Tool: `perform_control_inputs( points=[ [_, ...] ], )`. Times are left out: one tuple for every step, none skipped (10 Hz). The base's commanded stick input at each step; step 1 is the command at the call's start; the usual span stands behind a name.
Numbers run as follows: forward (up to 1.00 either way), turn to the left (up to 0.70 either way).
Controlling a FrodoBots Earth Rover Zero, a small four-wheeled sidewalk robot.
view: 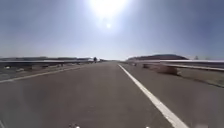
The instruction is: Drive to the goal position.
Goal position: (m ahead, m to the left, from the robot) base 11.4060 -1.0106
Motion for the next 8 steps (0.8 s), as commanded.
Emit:
perform_control_inputs(
  points=[
    [0.70,0.00],
    [0.70,0.00],
    [0.70,-0.11],
    [0.70,-0.34],
    [0.70,-0.34],
    [0.70,-0.14],
    [0.70,0.00],
    [0.70,0.00]
  ],
)
